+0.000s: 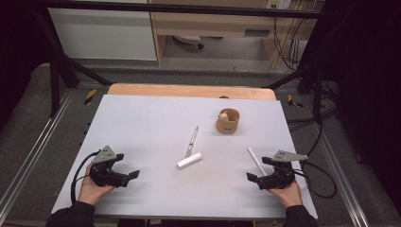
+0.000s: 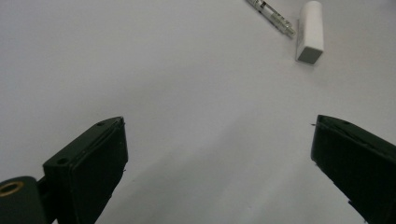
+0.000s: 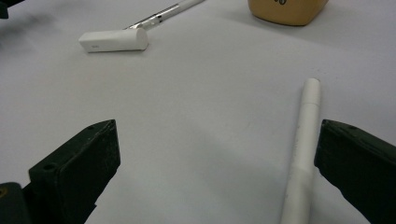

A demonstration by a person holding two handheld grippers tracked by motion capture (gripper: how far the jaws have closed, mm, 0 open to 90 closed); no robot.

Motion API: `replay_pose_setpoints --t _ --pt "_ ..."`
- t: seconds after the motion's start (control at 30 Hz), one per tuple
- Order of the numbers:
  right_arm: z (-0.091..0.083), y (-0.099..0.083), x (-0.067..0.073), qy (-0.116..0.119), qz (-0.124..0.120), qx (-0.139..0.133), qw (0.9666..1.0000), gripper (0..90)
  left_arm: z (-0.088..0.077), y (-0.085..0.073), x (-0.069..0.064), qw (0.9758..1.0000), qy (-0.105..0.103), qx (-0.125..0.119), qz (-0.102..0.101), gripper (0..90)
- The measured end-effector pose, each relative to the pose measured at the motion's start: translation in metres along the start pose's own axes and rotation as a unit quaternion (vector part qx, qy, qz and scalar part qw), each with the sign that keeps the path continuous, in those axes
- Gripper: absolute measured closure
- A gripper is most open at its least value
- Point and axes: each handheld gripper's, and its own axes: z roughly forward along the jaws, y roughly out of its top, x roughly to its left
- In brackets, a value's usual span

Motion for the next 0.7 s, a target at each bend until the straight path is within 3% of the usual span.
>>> replay_pose_setpoints --t 0.7 --pt "0.0005 0.0092 0.0057 -0.004 -0.01 -0.005 0.9999 1.1 -0.0001 -0.0005 -0.0002 1.0 0.002 0.003 0.004 4.2"
